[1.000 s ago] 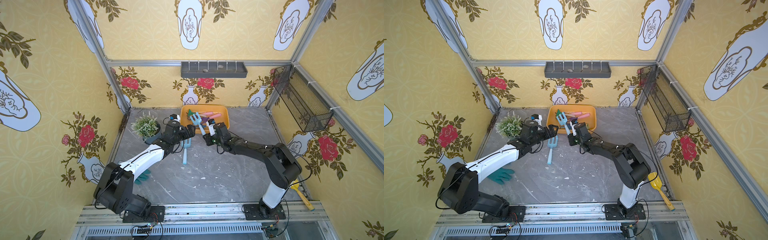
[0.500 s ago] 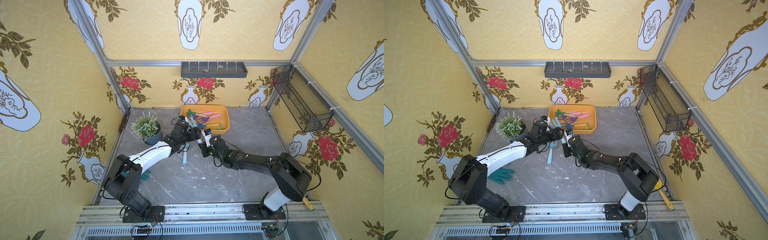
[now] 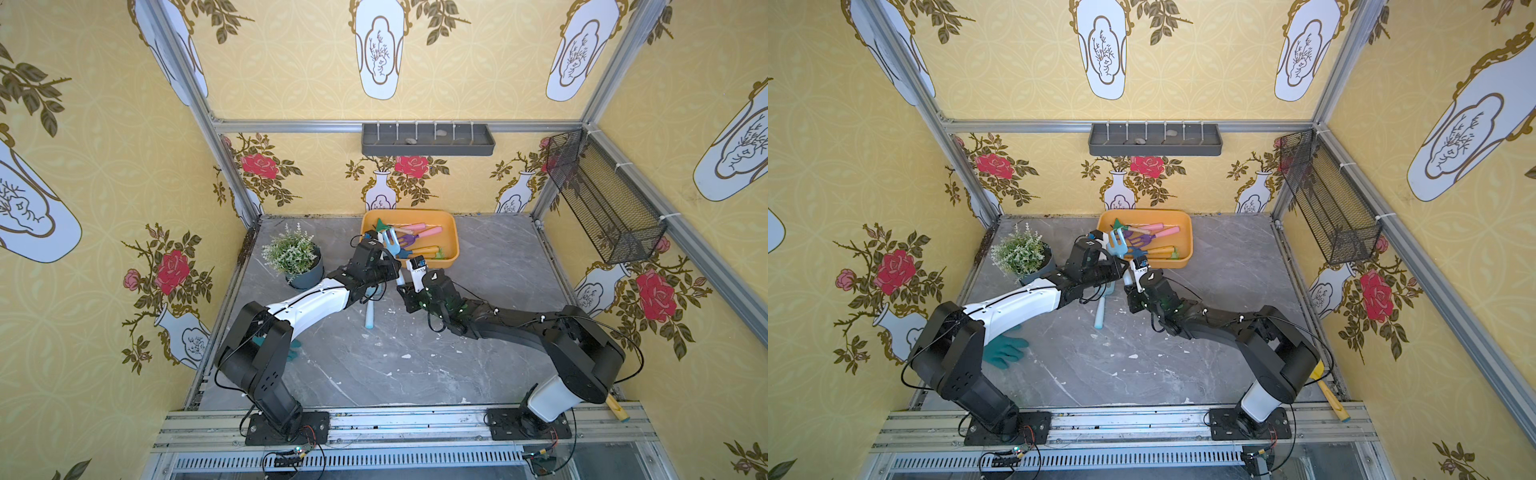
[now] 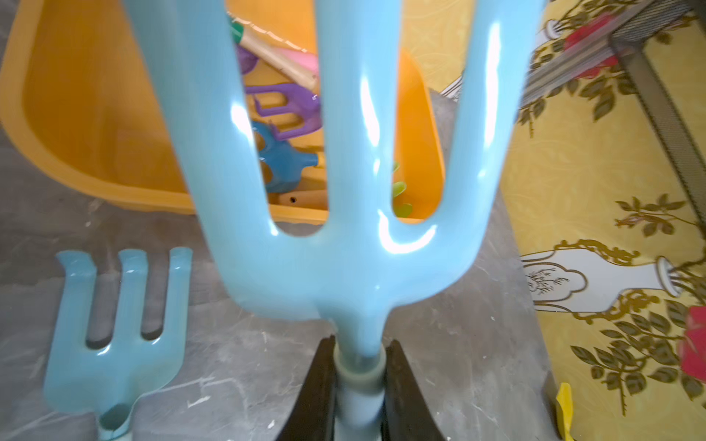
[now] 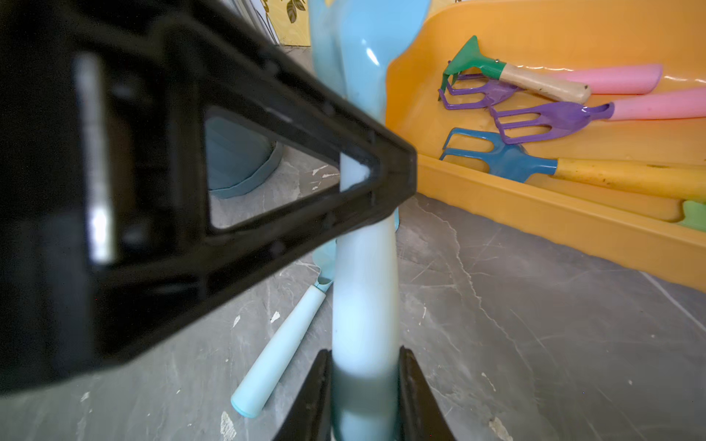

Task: Take the hand rake out of the storage box
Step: Place the rake at the center of the board.

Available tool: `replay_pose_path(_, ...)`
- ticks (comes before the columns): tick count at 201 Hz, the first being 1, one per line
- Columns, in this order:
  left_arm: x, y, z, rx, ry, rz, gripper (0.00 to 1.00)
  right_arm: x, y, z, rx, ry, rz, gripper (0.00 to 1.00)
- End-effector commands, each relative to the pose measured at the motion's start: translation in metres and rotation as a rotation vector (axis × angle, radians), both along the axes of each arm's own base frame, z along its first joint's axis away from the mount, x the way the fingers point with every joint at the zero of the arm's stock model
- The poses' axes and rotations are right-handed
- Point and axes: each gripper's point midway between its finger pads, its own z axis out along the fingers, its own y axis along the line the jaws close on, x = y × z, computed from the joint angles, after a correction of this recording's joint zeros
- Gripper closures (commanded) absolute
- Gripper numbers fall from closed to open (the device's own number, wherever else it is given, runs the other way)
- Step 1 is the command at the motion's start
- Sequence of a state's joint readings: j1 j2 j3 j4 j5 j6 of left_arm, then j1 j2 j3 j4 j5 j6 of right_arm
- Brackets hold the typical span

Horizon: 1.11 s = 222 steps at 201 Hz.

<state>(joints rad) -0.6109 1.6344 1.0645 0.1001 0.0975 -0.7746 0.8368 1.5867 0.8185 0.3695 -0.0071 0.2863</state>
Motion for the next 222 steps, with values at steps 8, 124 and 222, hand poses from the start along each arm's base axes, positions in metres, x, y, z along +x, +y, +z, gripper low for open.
replay_pose_path(8,-0.008,0.001,0.012,-0.063,-0.117,-0.162,0.92,-0.013,-0.005,0.041,0.277,0.091,0.255,0.45)
replay_pose_path(124,-0.037,-0.019,0.039,-0.269,-0.205,-0.574,0.87,-0.017,-0.026,0.058,0.710,0.328,0.643,0.45)
replay_pose_path(222,-0.045,-0.026,0.051,-0.352,-0.207,-0.629,0.86,-0.017,-0.001,0.040,0.556,0.328,0.578,0.64)
